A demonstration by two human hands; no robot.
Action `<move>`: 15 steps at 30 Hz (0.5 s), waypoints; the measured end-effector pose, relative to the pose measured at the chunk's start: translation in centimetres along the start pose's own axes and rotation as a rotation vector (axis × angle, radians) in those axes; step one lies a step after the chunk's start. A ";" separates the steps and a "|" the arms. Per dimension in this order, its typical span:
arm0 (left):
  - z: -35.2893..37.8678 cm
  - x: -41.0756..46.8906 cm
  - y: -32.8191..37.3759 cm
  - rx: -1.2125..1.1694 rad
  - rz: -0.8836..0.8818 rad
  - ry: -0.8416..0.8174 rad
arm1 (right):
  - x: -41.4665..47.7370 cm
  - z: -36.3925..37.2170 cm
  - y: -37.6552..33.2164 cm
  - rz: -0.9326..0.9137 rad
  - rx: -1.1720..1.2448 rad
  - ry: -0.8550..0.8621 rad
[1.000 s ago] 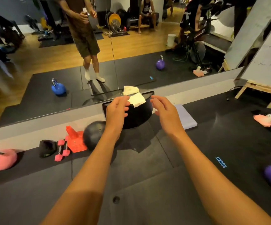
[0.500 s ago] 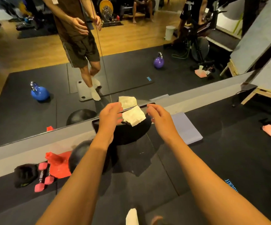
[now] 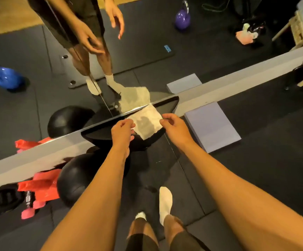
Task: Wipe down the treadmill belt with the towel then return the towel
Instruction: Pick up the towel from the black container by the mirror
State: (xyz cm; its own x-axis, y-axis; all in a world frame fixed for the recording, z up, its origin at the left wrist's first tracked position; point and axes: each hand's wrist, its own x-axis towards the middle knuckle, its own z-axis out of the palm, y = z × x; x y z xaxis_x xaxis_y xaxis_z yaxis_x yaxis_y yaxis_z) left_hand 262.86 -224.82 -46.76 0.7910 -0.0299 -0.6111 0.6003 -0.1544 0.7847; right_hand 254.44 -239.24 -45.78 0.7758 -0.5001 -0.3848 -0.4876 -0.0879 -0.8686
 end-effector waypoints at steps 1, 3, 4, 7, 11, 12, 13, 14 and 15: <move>0.9 2.1 -0.9 0.007 -0.028 0.014 | 2.1 0.4 1.1 0.026 -0.011 0.002; 2.4 6.4 -2.9 0.028 -0.077 0.021 | 6.3 1.3 3.4 0.068 -0.040 0.004; 2.9 8.6 -3.8 0.030 -0.098 0.030 | 8.5 1.8 4.6 0.081 -0.061 -0.004; 4.1 14.6 -6.1 0.096 -0.133 0.082 | 14.9 4.1 7.9 0.104 -0.125 -0.010; 5.0 21.0 -8.9 0.167 -0.142 0.051 | 21.2 7.3 11.2 0.125 -0.164 0.027; 5.1 22.2 -9.3 0.185 -0.154 0.039 | 22.5 7.9 11.8 0.129 -0.184 0.022; 5.1 23.2 -9.6 0.219 -0.167 0.041 | 23.6 8.4 12.4 0.139 -0.229 0.002; 5.1 24.3 -9.9 0.278 -0.166 0.061 | 24.6 8.9 12.9 0.153 -0.278 -0.027; 5.1 25.3 -10.3 0.323 -0.148 0.075 | 25.5 9.2 13.3 0.166 -0.311 -0.052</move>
State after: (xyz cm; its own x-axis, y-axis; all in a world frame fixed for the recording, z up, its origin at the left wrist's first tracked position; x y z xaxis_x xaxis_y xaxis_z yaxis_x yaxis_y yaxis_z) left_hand 276.08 -229.06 -70.83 0.7117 0.0869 -0.6971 0.6505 -0.4562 0.6072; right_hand 271.47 -245.20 -70.00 0.6914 -0.4854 -0.5352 -0.7011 -0.2715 -0.6594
